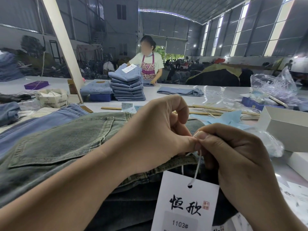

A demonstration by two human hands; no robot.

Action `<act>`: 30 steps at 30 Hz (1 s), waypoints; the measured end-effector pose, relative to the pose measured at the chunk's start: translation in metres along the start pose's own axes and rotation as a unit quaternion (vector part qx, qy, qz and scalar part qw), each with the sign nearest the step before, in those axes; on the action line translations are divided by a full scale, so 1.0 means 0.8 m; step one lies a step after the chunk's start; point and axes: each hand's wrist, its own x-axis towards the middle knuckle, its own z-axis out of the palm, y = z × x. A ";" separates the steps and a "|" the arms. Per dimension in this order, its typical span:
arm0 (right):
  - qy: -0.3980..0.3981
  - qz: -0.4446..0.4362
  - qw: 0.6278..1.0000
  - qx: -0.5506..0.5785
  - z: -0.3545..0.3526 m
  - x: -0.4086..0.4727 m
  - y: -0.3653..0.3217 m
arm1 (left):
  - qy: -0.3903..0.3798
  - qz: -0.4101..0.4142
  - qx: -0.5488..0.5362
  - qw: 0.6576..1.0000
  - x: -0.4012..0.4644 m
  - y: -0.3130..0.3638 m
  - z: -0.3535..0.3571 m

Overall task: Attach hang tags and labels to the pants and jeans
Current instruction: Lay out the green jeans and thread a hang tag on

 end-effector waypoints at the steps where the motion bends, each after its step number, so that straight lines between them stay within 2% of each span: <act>1: -0.004 0.002 1.000 0.002 0.000 0.000 0.000 | -0.003 0.002 0.001 1.000 0.000 0.000 0.000; 9: -0.037 0.019 0.997 0.065 -0.004 0.006 0.003 | -0.035 0.011 -0.006 0.999 0.001 -0.002 -0.001; 14: -0.069 0.069 0.984 0.152 -0.007 0.011 0.005 | -0.008 0.020 -0.023 0.999 -0.004 -0.003 0.001; 20: -0.109 0.128 0.961 0.220 -0.012 0.014 0.000 | 0.025 0.069 0.018 0.997 -0.010 -0.004 0.005; 27: -0.131 0.139 0.950 0.247 -0.015 0.013 0.002 | 0.037 0.061 0.037 0.997 -0.009 -0.003 0.006; 30: -0.127 0.135 0.951 0.249 -0.015 0.010 0.001 | 0.008 0.056 0.050 0.997 -0.009 0.000 0.004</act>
